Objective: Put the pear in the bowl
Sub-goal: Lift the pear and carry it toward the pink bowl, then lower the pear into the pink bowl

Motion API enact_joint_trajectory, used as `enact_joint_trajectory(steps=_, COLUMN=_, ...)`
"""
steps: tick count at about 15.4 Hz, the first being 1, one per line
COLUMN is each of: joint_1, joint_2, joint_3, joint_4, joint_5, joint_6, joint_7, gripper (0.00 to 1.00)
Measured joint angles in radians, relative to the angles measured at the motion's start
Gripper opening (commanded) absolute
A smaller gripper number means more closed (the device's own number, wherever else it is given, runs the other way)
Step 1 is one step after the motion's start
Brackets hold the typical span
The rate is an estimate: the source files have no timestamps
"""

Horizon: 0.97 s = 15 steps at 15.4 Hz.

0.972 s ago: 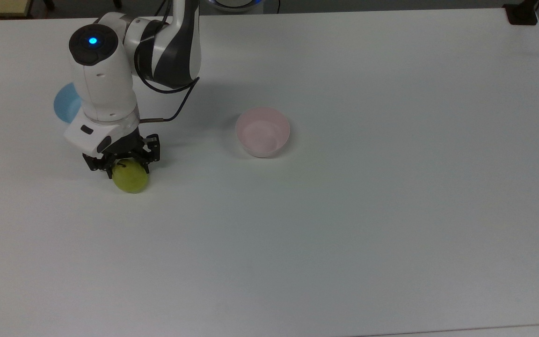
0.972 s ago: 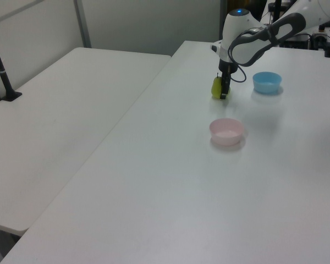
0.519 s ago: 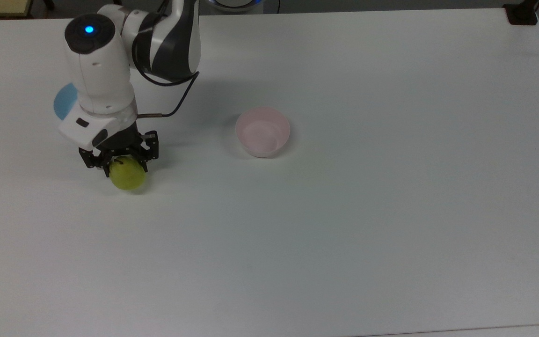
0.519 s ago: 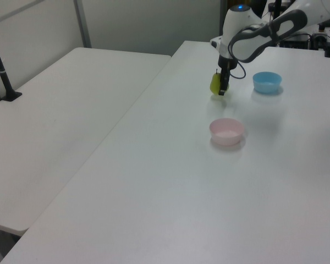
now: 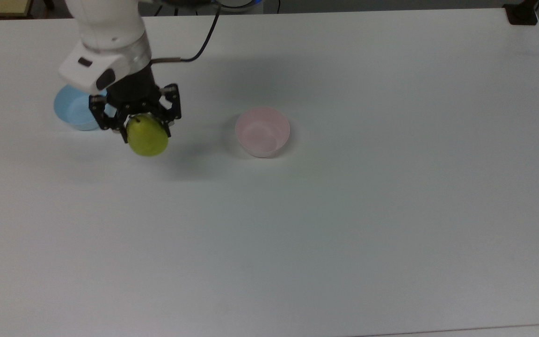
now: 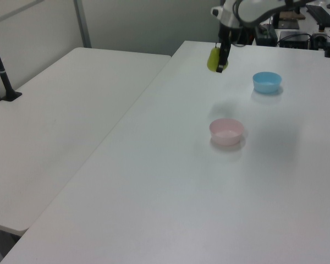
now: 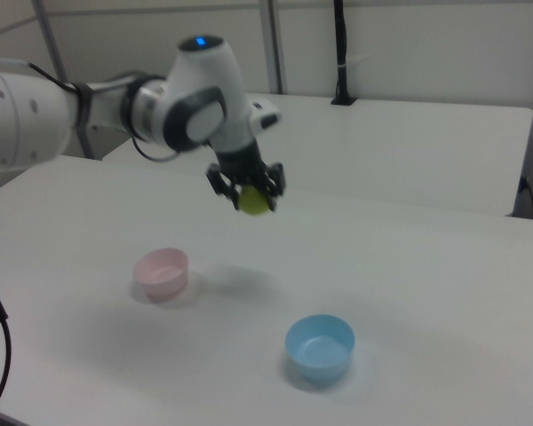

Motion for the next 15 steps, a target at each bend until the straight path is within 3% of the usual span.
enact_joint_trajectory(steps=3, joint_1=0.047, joint_2=-0.05, joint_3=0.001, joint_4=0.05, joint_5=0.0, joint_6=-0.117, joint_7=0.076, gripper=0.05)
enact_joint_trajectory(steps=8, joint_1=0.108, joint_2=-0.12, joint_3=0.002, joint_4=0.05, joint_5=0.0, joint_6=-0.217, joint_7=0.171, gripper=0.05)
enact_joint_trajectory(steps=11, joint_1=0.145, joint_2=-0.174, joint_3=0.002, joint_4=-0.001, joint_5=0.001, joint_6=-0.221, joint_7=0.196, gripper=0.05)
enact_joint_trajectory(steps=15, joint_1=0.197, joint_2=-0.265, joint_3=0.003, joint_4=-0.14, joint_5=0.001, joint_6=-0.218, joint_7=0.207, gripper=0.07)
